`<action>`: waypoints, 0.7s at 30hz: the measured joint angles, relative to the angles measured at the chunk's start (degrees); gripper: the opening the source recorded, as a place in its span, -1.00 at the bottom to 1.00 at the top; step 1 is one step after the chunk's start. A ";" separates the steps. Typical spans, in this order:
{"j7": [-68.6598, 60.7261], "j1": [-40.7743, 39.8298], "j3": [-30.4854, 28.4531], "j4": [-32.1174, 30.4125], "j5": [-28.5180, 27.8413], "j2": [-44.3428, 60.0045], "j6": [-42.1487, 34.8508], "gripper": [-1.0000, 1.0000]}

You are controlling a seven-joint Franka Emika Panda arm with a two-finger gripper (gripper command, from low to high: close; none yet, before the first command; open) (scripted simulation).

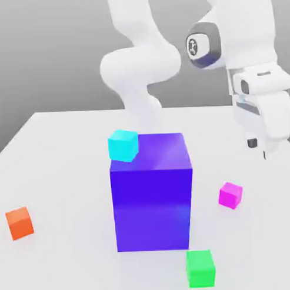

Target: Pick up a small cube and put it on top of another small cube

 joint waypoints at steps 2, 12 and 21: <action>-5.32 2.05 0.62 -2.12 0.30 2.25 1.86 0.00; -27.44 11.74 2.04 -10.10 1.62 14.69 12.30 0.00; -31.15 9.07 6.08 -7.69 6.14 29.26 24.23 -1.00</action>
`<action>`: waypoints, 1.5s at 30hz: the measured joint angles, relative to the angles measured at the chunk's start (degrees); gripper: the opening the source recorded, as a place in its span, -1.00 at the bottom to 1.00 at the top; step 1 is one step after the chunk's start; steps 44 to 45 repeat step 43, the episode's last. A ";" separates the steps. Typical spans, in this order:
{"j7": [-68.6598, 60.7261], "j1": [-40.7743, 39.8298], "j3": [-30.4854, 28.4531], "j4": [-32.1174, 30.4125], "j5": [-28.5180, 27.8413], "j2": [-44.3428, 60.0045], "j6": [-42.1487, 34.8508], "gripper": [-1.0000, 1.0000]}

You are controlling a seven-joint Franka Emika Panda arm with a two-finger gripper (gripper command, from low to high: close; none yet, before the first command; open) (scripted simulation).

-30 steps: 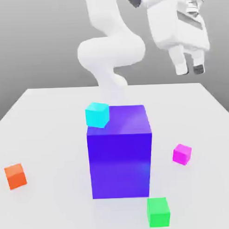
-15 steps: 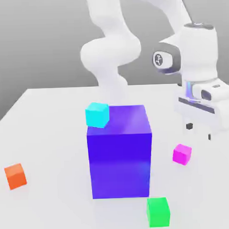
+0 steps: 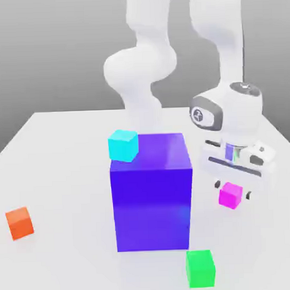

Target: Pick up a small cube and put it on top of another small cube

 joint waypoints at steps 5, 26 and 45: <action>0.00 0.03 0.02 0.12 0.06 0.85 0.56 -1.00; 31.18 -13.41 -7.15 10.61 -4.92 -12.36 -23.61 -1.00; 52.25 -23.60 -11.08 24.13 1.56 1.63 -23.00 1.00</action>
